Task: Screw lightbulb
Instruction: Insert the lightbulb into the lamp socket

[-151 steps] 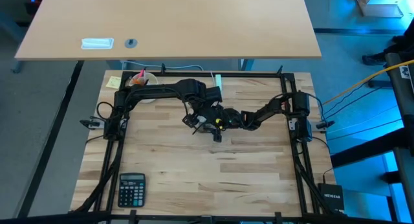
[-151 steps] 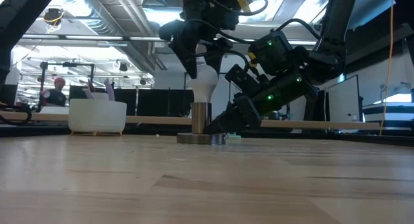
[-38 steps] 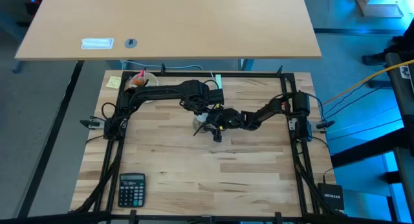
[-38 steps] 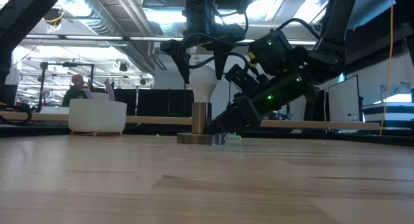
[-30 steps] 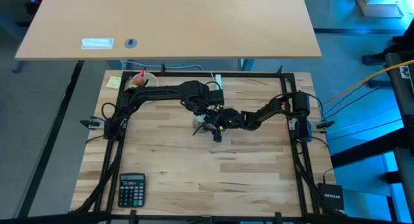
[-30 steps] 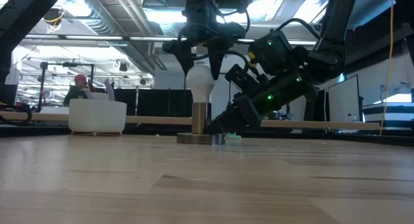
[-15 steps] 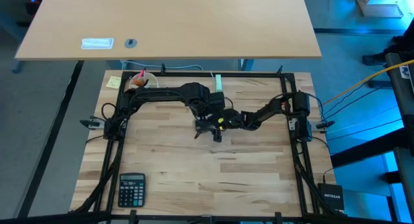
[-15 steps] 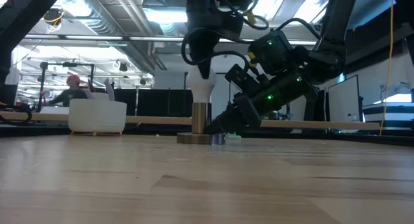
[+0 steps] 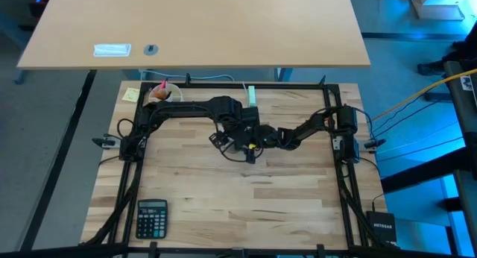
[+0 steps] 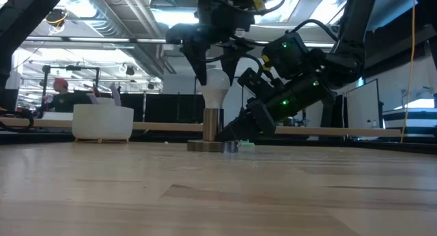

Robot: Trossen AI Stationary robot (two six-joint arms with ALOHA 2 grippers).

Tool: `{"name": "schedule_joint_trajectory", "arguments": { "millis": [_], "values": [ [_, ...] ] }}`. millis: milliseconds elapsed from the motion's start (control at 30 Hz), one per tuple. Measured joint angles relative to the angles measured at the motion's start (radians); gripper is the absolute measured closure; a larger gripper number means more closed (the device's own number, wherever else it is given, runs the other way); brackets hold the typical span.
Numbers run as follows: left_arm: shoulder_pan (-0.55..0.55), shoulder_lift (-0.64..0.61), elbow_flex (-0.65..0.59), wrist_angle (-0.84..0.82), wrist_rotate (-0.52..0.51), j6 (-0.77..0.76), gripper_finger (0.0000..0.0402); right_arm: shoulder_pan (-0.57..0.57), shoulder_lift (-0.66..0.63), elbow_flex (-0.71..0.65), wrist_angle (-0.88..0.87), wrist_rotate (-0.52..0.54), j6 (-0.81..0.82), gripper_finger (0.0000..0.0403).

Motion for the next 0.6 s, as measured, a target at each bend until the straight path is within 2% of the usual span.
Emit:
{"name": "schedule_joint_trajectory", "arguments": {
  "millis": [133, 500, 533, 600],
  "values": [
    [-0.001, 0.0, 0.0, 0.006, 0.0, -0.058, 0.0123, 0.0, 0.0, 0.0, 0.0, 0.0, -0.001, 0.0175],
    [-0.006, 0.0, 0.0, -0.004, -0.008, -0.06, 0.0123, 0.0, 0.0, 0.0, -0.003, 0.0, -0.003, 0.0175],
    [-0.007, 0.0, 0.0, -0.005, -0.008, -0.072, 0.0123, 0.0, 0.0, 0.0, -0.004, 0.0, -0.003, 0.0175],
    [-0.012, 0.0, 0.0, -0.002, -0.008, -0.2, 0.0123, 0.0, 0.0, 0.0, -0.004, 0.0, -0.003, 0.0175]
  ]
}}
